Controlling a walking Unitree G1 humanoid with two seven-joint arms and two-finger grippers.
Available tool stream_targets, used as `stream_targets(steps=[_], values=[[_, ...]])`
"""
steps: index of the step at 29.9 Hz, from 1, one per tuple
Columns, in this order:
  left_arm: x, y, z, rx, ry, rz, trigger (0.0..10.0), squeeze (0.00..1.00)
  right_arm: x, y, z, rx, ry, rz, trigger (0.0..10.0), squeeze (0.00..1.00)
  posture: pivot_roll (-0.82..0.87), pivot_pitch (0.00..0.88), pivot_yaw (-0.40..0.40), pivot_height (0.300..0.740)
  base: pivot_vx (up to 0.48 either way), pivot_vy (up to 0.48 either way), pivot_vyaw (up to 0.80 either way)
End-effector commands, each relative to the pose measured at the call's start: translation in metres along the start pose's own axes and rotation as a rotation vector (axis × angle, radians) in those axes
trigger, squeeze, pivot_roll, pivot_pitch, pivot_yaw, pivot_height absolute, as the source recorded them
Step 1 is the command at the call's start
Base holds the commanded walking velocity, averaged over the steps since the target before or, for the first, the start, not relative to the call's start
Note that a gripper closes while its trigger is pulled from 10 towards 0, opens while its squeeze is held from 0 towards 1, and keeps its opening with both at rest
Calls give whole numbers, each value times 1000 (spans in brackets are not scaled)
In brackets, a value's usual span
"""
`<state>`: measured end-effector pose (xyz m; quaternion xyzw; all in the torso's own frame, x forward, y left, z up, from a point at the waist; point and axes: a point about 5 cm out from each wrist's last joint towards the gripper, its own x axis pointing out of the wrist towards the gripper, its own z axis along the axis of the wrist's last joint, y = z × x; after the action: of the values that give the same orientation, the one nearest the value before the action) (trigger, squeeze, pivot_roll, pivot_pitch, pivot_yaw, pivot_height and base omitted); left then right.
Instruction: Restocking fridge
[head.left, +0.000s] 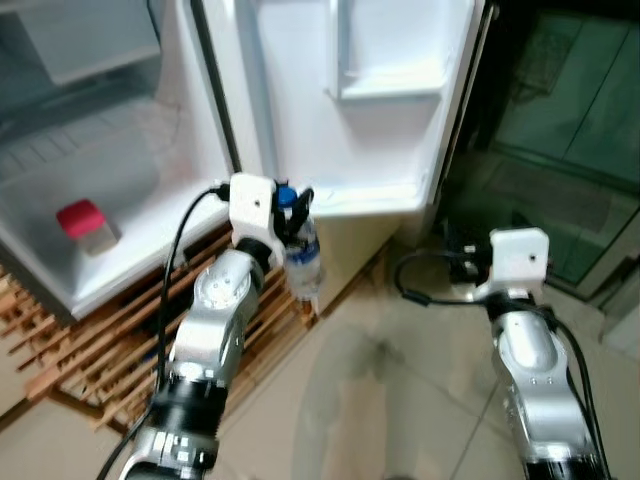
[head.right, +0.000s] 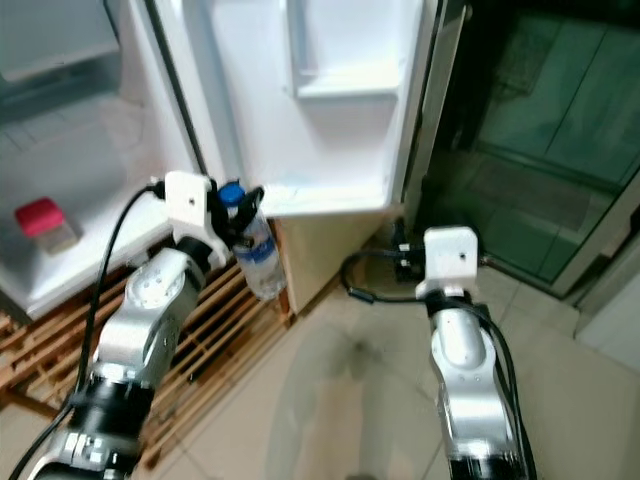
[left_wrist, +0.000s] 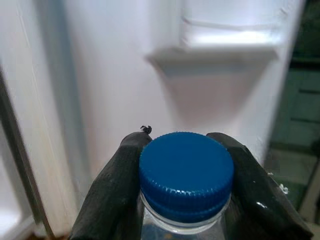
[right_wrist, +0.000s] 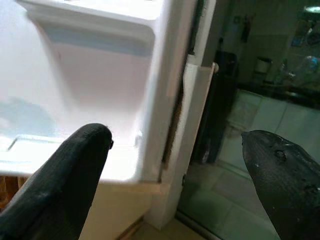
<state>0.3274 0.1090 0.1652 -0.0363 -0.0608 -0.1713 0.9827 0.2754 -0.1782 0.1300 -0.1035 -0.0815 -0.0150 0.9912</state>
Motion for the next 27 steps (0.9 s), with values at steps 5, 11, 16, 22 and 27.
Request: stream_targets(steps=[5,11,16,22,27], values=[[3,11,49,16,-175,39,10000,0,4,2,14,39,-57,-1,10000,0,-163,21,50,740,480,0,0],[12,1,80,36,-227,-30,10000,0,2,-1,30,54,-108,-8,10000,0,-165,68,33,740,461,0,0],[19,-9,101,-24,-266,-120,10000,0,-6,3,38,51,-124,26,10000,0,-181,91,32,740,0,0,0],[21,-20,104,-26,-275,-178,10000,0,-9,2,36,51,-110,17,10000,0,-197,90,37,740,0,0,0],[30,-25,102,68,-356,-184,10000,0,-17,3,35,49,-78,29,10000,0,-207,108,26,740,0,0,0]])
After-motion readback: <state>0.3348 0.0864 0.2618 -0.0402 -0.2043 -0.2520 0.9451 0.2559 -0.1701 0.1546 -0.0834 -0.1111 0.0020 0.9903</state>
